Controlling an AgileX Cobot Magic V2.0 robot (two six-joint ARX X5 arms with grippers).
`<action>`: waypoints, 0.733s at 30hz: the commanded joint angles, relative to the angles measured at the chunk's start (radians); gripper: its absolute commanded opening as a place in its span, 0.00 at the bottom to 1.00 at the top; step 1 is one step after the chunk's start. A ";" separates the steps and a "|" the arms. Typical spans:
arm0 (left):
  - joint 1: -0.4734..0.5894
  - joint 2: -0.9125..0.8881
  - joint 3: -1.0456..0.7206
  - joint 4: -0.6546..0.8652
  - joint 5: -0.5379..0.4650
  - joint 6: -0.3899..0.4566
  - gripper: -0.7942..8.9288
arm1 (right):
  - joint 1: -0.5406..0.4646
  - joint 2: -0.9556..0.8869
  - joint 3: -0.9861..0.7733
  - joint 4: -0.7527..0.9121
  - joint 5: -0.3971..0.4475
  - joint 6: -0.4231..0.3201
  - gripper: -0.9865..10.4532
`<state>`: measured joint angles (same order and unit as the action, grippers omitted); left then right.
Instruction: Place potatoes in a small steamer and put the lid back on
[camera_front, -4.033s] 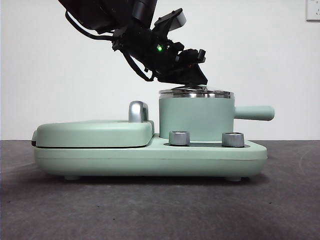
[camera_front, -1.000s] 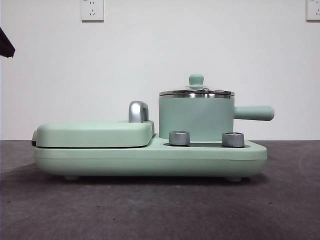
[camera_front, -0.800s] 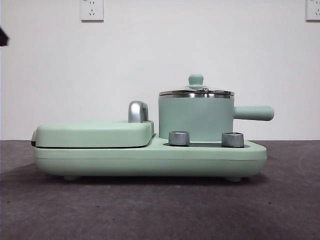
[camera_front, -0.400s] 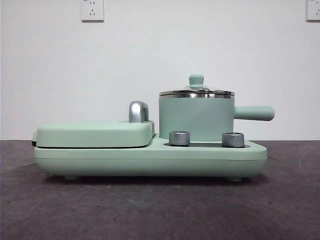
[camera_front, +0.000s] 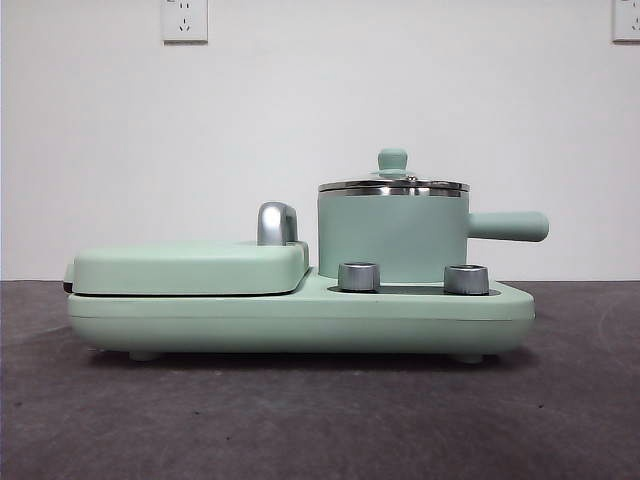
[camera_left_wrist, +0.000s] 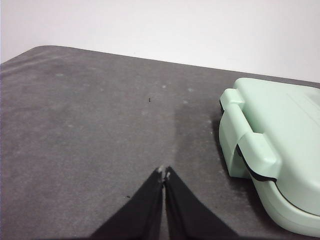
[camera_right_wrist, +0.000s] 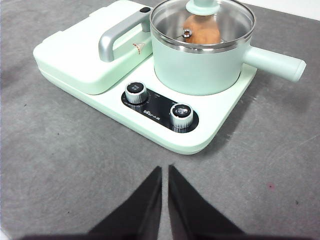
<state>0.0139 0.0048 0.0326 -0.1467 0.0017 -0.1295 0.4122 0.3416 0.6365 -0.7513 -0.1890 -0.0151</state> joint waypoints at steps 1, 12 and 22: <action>0.002 -0.001 -0.020 0.012 -0.002 0.012 0.09 | 0.006 0.002 0.005 0.011 -0.001 0.006 0.10; 0.002 -0.001 -0.020 0.012 -0.002 0.012 0.09 | 0.005 0.002 0.005 0.051 0.056 -0.026 0.10; 0.002 -0.001 -0.020 0.012 -0.002 0.012 0.09 | -0.054 -0.006 -0.015 0.164 0.120 -0.091 0.10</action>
<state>0.0139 0.0048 0.0326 -0.1459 0.0013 -0.1234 0.3695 0.3382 0.6308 -0.5983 -0.0750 -0.0731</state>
